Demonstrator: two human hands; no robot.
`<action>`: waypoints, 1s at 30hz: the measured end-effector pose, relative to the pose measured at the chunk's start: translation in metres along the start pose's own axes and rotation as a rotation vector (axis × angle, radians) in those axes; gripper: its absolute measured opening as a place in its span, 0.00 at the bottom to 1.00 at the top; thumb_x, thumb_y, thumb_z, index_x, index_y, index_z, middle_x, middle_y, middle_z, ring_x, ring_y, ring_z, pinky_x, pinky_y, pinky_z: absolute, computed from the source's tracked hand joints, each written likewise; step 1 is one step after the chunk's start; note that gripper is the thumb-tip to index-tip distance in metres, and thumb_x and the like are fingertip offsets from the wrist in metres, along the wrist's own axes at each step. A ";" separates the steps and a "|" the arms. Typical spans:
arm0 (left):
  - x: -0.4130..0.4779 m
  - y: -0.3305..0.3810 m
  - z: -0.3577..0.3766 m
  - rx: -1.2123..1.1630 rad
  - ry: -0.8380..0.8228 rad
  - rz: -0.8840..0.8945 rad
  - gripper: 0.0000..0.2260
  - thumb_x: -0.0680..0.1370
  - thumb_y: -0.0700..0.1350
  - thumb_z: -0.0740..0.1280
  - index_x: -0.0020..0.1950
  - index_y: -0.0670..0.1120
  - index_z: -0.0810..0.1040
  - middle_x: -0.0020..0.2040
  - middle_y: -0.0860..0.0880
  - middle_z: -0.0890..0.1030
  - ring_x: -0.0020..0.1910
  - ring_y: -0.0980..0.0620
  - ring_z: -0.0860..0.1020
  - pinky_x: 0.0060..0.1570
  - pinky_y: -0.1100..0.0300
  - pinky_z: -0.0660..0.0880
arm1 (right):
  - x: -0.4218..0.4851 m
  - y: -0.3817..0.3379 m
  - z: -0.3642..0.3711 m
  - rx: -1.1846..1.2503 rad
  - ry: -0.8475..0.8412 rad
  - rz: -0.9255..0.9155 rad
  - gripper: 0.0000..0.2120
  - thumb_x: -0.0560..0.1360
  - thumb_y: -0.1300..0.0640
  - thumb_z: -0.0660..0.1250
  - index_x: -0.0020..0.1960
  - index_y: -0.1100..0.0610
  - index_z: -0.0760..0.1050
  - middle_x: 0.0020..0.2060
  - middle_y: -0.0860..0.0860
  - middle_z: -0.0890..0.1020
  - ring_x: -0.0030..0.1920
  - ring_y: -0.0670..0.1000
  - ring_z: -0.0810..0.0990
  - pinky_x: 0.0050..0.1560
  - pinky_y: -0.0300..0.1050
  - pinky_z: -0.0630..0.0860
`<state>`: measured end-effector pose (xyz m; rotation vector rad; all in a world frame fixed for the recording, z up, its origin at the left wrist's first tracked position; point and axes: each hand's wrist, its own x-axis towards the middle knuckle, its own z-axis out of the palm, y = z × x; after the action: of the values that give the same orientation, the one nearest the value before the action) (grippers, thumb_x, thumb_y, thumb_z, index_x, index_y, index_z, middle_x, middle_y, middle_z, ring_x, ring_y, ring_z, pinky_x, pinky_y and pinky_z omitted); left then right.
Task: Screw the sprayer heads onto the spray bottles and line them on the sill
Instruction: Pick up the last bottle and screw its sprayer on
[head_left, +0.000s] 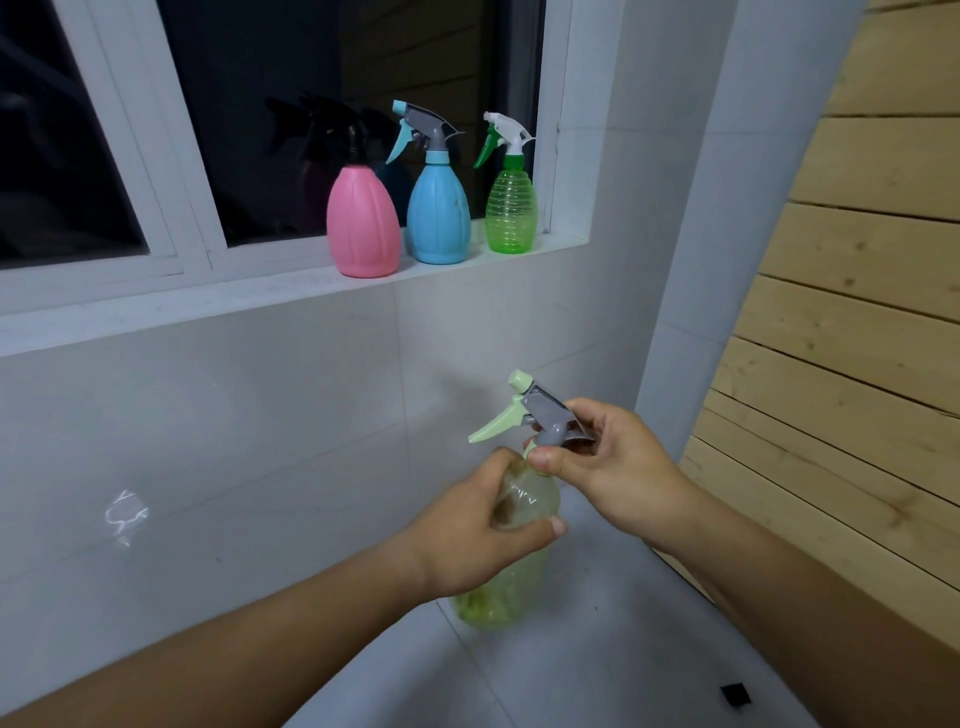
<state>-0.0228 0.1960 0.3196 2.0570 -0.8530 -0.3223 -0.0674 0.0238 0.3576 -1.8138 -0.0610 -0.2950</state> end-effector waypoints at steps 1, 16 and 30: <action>0.000 0.001 -0.001 0.013 0.009 -0.005 0.19 0.76 0.59 0.73 0.60 0.55 0.71 0.42 0.51 0.80 0.39 0.56 0.76 0.46 0.55 0.78 | 0.002 0.001 0.001 -0.001 0.007 -0.003 0.06 0.71 0.68 0.74 0.47 0.62 0.80 0.38 0.51 0.85 0.40 0.45 0.83 0.44 0.36 0.78; 0.012 0.018 -0.134 -0.325 0.381 -0.121 0.23 0.82 0.46 0.67 0.71 0.46 0.58 0.49 0.51 0.77 0.49 0.55 0.77 0.50 0.56 0.74 | 0.038 -0.037 0.062 0.057 -0.163 0.054 0.22 0.78 0.45 0.57 0.71 0.45 0.70 0.64 0.43 0.80 0.63 0.43 0.79 0.57 0.40 0.76; 0.028 0.023 -0.286 -0.193 0.677 -0.068 0.28 0.78 0.47 0.75 0.76 0.52 0.68 0.58 0.47 0.79 0.44 0.57 0.77 0.48 0.57 0.79 | 0.192 -0.125 0.169 0.166 -0.193 -0.064 0.15 0.82 0.40 0.51 0.53 0.39 0.76 0.55 0.47 0.81 0.62 0.50 0.79 0.65 0.49 0.75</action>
<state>0.1331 0.3460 0.5108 1.8318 -0.3222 0.2457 0.1221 0.1973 0.4811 -1.6724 -0.2724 -0.1543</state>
